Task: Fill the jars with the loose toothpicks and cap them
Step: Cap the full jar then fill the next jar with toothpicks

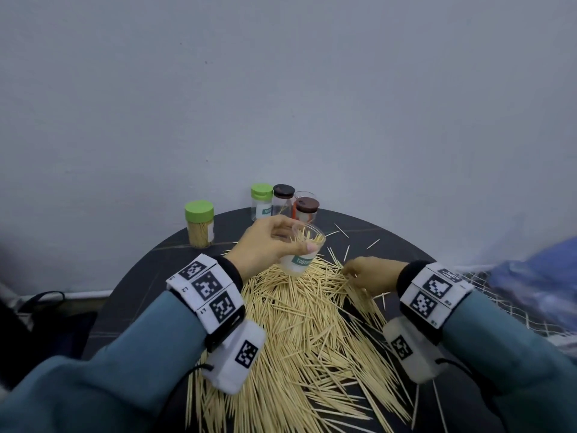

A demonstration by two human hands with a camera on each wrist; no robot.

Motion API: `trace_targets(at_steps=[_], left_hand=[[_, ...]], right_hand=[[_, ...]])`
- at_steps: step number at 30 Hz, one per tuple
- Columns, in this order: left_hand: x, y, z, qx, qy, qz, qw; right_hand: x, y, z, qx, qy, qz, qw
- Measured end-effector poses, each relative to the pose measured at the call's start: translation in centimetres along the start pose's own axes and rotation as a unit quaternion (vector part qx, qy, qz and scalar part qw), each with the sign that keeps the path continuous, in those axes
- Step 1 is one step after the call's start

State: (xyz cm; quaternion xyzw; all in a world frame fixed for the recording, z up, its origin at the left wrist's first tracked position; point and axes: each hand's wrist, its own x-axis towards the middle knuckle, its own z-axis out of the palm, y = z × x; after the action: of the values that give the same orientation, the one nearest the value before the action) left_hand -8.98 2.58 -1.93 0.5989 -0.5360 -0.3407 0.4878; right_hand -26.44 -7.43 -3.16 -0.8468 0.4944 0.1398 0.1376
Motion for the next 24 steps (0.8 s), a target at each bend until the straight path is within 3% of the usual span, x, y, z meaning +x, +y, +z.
trace_targets(at_steps=[4, 7, 24], left_hand=[[-0.2, 0.1, 0.0, -0.002, 0.000, -0.001, 1.000], [-0.2, 0.1, 0.2, 0.000, -0.006, -0.002, 1.000], [-0.2, -0.1, 0.4, 0.008, -0.013, -0.005, 1.000]], right_hand=[[-1.8, 0.7, -0.5, 0.066, 0.034, 0.043, 0.996], [-2.7, 0.8, -0.3, 0.022, 0.002, 0.083, 0.996], [-1.3, -2.1, 0.7, 0.042, 0.001, 0.087, 0.995]])
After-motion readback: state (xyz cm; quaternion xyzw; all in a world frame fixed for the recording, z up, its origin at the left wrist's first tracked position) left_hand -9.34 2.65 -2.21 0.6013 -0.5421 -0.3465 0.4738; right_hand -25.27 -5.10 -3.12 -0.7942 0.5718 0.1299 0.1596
